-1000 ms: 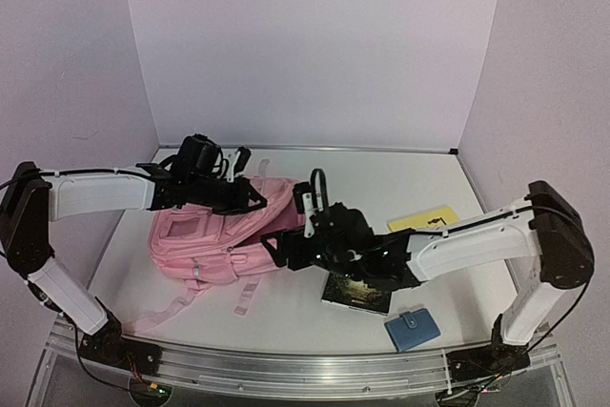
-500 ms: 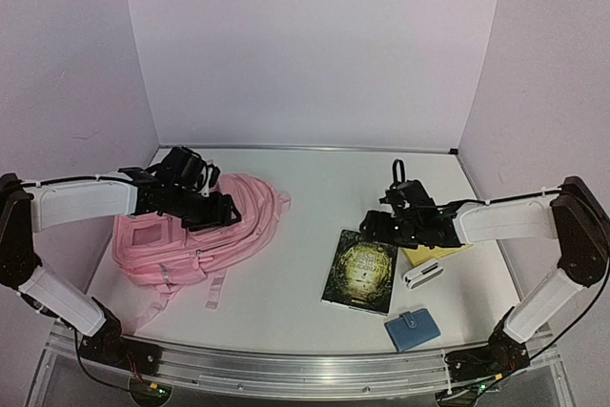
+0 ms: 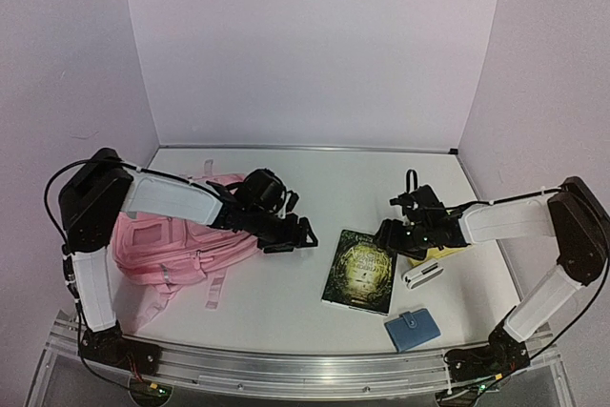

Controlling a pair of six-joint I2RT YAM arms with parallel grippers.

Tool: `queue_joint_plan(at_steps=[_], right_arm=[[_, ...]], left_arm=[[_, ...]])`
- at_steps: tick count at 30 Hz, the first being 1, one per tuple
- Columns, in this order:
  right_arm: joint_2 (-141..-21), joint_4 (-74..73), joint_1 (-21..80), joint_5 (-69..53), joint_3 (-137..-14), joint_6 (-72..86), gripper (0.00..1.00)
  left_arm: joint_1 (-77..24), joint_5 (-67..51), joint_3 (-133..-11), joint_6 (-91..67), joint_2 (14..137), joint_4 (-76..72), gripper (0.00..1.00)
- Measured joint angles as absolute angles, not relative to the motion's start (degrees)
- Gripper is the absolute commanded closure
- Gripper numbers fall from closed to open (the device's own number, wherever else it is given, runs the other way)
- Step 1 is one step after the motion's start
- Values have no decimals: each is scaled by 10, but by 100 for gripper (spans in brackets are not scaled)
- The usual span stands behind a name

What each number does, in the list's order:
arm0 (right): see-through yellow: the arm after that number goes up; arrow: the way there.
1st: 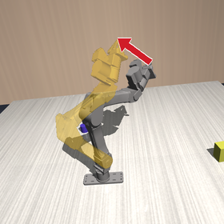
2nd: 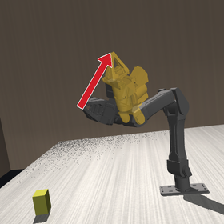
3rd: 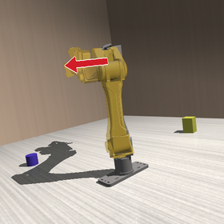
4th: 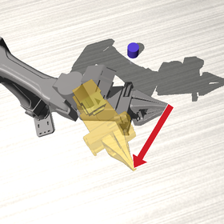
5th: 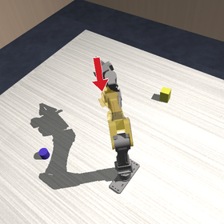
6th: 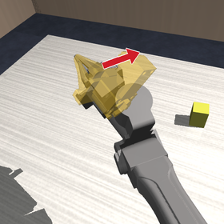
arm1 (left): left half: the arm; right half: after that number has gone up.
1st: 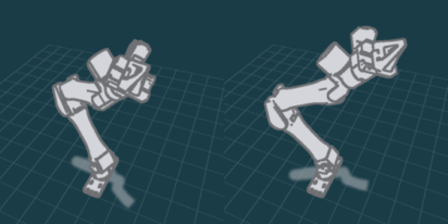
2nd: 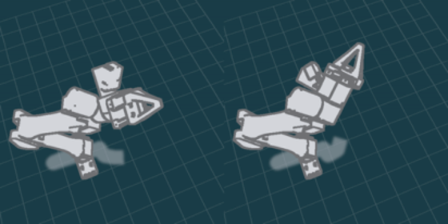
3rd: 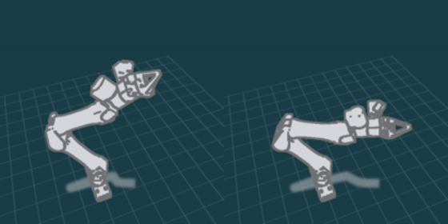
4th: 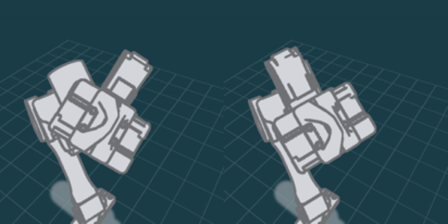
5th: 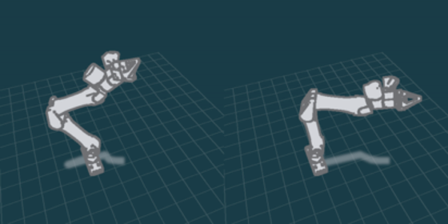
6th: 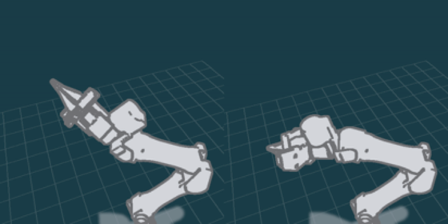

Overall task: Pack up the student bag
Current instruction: Pick up the book from the center of the board.

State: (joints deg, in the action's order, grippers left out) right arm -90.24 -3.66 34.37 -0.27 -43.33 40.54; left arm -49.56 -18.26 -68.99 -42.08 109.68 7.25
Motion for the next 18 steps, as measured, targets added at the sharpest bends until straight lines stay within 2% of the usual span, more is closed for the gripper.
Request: queue_joint_plan(at_steps=[8,18], right_arm=[[-935,-35,344,-26,-433,418,27],[-944,26,340,-77,-417,443,35]], left_arm=[[-497,-268,-737,-459,1188,30,28],[-499,-351,-753,-495,1232,-38,30]])
